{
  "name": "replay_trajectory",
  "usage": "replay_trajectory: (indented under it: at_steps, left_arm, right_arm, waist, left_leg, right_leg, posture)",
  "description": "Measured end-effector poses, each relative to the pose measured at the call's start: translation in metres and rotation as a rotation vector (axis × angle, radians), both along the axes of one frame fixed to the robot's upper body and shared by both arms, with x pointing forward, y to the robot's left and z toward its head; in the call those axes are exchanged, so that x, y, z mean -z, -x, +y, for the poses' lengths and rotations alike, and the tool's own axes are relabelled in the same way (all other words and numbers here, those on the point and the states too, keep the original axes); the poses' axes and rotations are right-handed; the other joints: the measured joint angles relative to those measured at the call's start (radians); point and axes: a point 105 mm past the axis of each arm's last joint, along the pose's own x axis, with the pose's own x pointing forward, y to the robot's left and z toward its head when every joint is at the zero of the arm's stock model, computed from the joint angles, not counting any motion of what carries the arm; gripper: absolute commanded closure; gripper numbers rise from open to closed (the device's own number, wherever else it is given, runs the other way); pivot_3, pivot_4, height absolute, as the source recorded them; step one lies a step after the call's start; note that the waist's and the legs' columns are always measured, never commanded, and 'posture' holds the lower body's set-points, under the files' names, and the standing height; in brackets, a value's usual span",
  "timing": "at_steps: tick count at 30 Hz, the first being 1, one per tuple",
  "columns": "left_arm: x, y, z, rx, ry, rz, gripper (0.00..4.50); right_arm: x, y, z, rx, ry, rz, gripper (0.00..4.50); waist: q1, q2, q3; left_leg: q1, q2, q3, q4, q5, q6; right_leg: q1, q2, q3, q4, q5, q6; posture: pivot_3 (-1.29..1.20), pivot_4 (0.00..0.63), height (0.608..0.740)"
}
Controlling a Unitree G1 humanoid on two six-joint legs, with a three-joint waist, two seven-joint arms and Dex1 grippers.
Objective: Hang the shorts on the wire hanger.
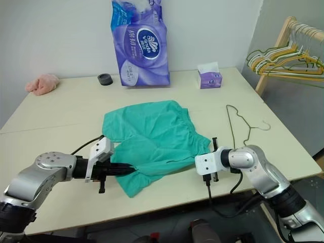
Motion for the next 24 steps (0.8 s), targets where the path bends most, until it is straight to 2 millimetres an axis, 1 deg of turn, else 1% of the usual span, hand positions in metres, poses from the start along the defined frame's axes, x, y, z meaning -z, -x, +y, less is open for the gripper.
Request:
replay_trajectory:
  at_steps: [3, 7, 11, 12, 13, 15, 16, 18, 20, 22, 24]
  left_arm:
    - [-0.002, 0.008, 0.016, 0.001, -0.034, 0.005, 4.50]
    - [0.000, 0.013, 0.023, -0.002, -0.036, 0.007, 4.50]
    - [0.004, 0.018, 0.029, -0.019, -0.042, 0.016, 4.50]
    - [0.008, 0.019, 0.031, -0.034, -0.044, 0.036, 4.27]
    - [0.009, 0.020, 0.032, -0.043, -0.045, 0.049, 4.04]
    - [0.016, 0.025, 0.044, -0.108, -0.076, 0.097, 3.61]
    - [0.019, 0.030, 0.050, -0.130, -0.090, 0.125, 3.33]
    - [0.020, 0.034, 0.052, -0.142, -0.091, 0.143, 2.75]
    - [0.019, 0.039, 0.050, -0.139, -0.085, 0.149, 2.11]
    - [0.017, 0.042, 0.048, -0.139, -0.078, 0.151, 1.61]
    - [0.013, 0.046, 0.049, -0.150, -0.066, 0.145, 0.95]
  right_arm:
    - [-0.002, 0.012, 0.006, 0.000, -0.028, 0.078, 4.47]
    - [-0.004, 0.019, 0.013, 0.014, -0.065, 0.139, 4.47]
    - [0.001, 0.020, 0.019, 0.050, -0.105, 0.199, 4.47]
    - [0.004, 0.022, 0.021, 0.051, -0.107, 0.223, 4.49]
    - [0.006, 0.024, 0.021, 0.052, -0.106, 0.234, 4.30]
    - [0.009, 0.025, 0.016, 0.075, -0.089, 0.261, 3.89]
    - [0.012, 0.027, 0.010, 0.087, -0.071, 0.281, 3.59]
    - [0.012, 0.032, 0.007, 0.076, -0.057, 0.314, 2.91]
    - [0.006, 0.040, 0.011, 0.033, -0.072, 0.342, 2.16]
    - [-0.002, 0.047, 0.014, 0.003, -0.102, 0.368, 1.58]
    - [-0.010, 0.051, 0.016, -0.014, -0.148, 0.402, 0.83]
  waist:
    - [0.000, 0.000, 0.000]
    - [0.003, 0.000, 0.000]
    - [0.003, 0.000, 0.000]
    - [0.003, 0.000, 0.000]
    - [0.003, 0.000, 0.000]
    - [0.003, 0.000, 0.000]
    - [0.003, 0.000, 0.000]
    - [0.003, 0.000, 0.000]
    - [0.004, 0.000, 0.000]
    - [0.004, 0.000, 0.000]
    - [0.005, 0.000, 0.000]
  left_leg:
    - [0.000, 0.000, 0.000, 0.000, 0.000, 0.000]
    - [0.000, 0.000, 0.000, 0.000, 0.000, 0.000]
    - [0.000, 0.000, 0.000, 0.000, 0.000, 0.000]
    - [0.000, 0.000, 0.000, 0.000, 0.000, 0.000]
    - [0.000, 0.000, 0.000, 0.000, 0.000, 0.000]
    - [-0.001, 0.000, 0.000, 0.000, 0.000, 0.000]
    - [-0.001, 0.000, 0.000, 0.000, 0.000, 0.000]
    - [-0.001, 0.000, 0.000, -0.001, 0.000, 0.000]
    - [-0.001, 0.000, 0.000, -0.001, 0.000, 0.000]
    - [-0.001, 0.001, -0.001, -0.001, 0.000, 0.000]
    - [-0.001, 0.001, -0.001, -0.001, 0.000, 0.000]
  right_leg:
    - [0.000, 0.000, 0.000, 0.000, 0.000, 0.000]
    - [0.000, -0.001, -0.001, 0.000, 0.000, 0.000]
    - [0.000, -0.001, -0.001, 0.000, 0.000, 0.000]
    - [0.000, -0.001, -0.001, 0.000, 0.000, 0.000]
    - [0.000, -0.001, -0.001, 0.000, 0.000, 0.000]
    - [0.000, -0.001, -0.001, -0.001, 0.000, 0.000]
    - [-0.001, -0.001, -0.001, -0.001, 0.000, 0.000]
    - [-0.001, -0.002, -0.001, -0.001, 0.000, 0.000]
    - [-0.001, -0.002, -0.002, -0.001, 0.000, 0.000]
    - [-0.001, -0.002, -0.002, 0.000, 0.000, 0.000]
    - [0.000, -0.002, -0.003, 0.000, 0.000, 0.000]
  posture:
    - [-0.16, 0.080, 0.740]
    - [-0.15, 0.078, 0.740]
    - [-0.15, 0.077, 0.740]
    - [-0.14, 0.076, 0.740]
    - [-0.14, 0.076, 0.740]
    - [-0.15, 0.076, 0.740]
    - [-0.15, 0.076, 0.740]
    - [-0.14, 0.075, 0.740]
    - [-0.14, 0.075, 0.740]
    - [-0.14, 0.076, 0.740]
    - [-0.13, 0.076, 0.740]
